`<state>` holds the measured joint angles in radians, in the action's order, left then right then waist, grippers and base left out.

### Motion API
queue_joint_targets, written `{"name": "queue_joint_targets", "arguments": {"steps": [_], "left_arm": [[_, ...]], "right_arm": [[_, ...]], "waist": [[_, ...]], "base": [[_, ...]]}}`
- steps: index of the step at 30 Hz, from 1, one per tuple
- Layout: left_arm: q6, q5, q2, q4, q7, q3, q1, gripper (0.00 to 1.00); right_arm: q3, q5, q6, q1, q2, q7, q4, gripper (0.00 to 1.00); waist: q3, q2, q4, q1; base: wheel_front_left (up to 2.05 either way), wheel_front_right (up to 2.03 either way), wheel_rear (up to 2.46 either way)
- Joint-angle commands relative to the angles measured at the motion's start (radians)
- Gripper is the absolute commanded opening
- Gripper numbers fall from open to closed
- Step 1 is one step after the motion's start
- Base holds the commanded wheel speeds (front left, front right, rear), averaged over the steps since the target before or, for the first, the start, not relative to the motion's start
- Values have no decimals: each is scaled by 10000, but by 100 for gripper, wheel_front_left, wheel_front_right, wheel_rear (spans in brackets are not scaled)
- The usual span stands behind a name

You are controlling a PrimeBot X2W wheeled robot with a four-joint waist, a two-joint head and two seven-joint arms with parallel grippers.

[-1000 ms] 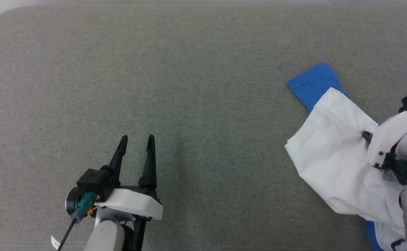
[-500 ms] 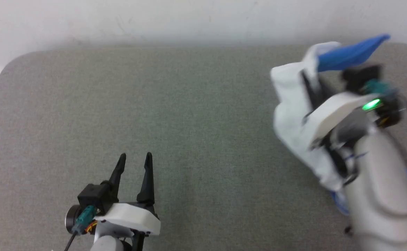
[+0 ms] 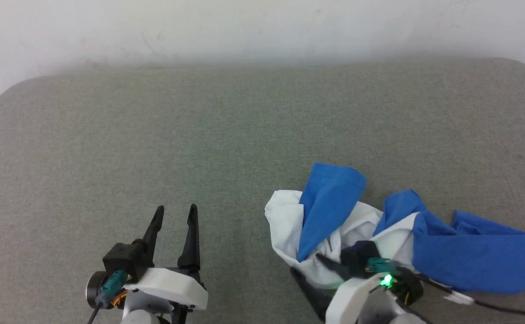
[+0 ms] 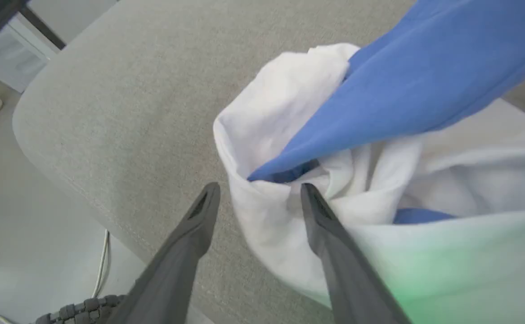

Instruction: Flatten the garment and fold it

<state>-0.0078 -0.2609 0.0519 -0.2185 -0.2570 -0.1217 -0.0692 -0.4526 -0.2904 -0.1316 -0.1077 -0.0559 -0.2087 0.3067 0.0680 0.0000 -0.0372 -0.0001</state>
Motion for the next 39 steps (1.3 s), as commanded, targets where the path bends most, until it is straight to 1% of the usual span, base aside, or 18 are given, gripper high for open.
{"name": "queue_joint_targets", "arguments": {"steps": [1,4,7,11,12,13,14,17,20,26,27,28,29,34,37,39], "left_arm": [[22,-27,-15,-98,-47,-25,77,100],[-59,-40,-15,-210,57,-257,-7,100],[-155,-27,-15,-248,287,-660,-241,100],[-296,-71,-16,-311,800,-1552,-698,100],[-296,-71,-16,-311,800,-1552,-698,100],[-383,-119,-16,-378,1155,-2121,-932,100],[-383,-119,-16,-378,1155,-2121,-932,100],[-515,-192,-16,-609,1887,-2963,-1284,100],[-699,-197,-16,-1063,2927,-3684,-1711,100],[-961,-176,135,-2315,5072,-4390,-2565,100],[-997,-237,154,-2463,5290,-4441,-2664,86],[-1028,-285,174,-2557,5425,-4485,-2773,35],[-1050,-314,211,-2600,5440,-4497,-2884,0],[-1052,-375,402,-2378,4706,-4250,-3453,0],[-820,-278,588,-2157,3908,-3880,-3917,0],[-527,-264,804,-2019,3405,-3454,-4238,0]], "right_arm": [[253,-128,9,170,26,635,-471,100],[858,-126,9,609,39,1657,-1384,100],[1488,-19,9,1076,47,2228,-2295,100],[2473,146,9,1672,53,2458,-3280,100],[2473,146,9,1672,53,2458,-3280,100],[3000,209,9,1913,54,2415,-3623,100],[3000,209,9,1913,54,2415,-3623,100],[3747,247,9,2181,54,2323,-4006,100],[4265,247,9,2390,55,2226,-4276,100],[4565,-9,9,2561,55,2161,-4380,100],[4554,-45,9,2578,56,2164,-4349,100],[4547,-110,9,2598,56,2175,-4319,100],[4524,-123,9,2617,56,2179,-4287,100],[4585,-134,9,2829,56,2128,-4189,100],[4677,-127,9,2959,56,2036,-4198,100],[4730,-104,9,3039,56,1974,-4243,100]], "waist": [[-31,0,-60,1],[-84,0,-115,1],[-113,0,-243,1],[-132,0,-501,1],[-132,0,-501,1],[-116,0,-688,1],[-116,0,-688,1],[-63,0,-962,1],[30,0,-1224,1],[138,0,-1669,1],[108,0,-1733,1],[77,0,-1788,1],[17,0,-1850,1],[-341,0,-1986,1],[-569,0,-2022,1],[-654,0,-2048,1]], "base": [[0,0,0],[0,0,0],[0,0,0],[0,0,0],[0,0,0],[0,0,0],[0,0,0],[0,0,0],[0,0,0],[0,0,0],[0,0,0],[0,0,0],[0,0,0],[0,0,0],[0,0,0],[0,0,0]]}}
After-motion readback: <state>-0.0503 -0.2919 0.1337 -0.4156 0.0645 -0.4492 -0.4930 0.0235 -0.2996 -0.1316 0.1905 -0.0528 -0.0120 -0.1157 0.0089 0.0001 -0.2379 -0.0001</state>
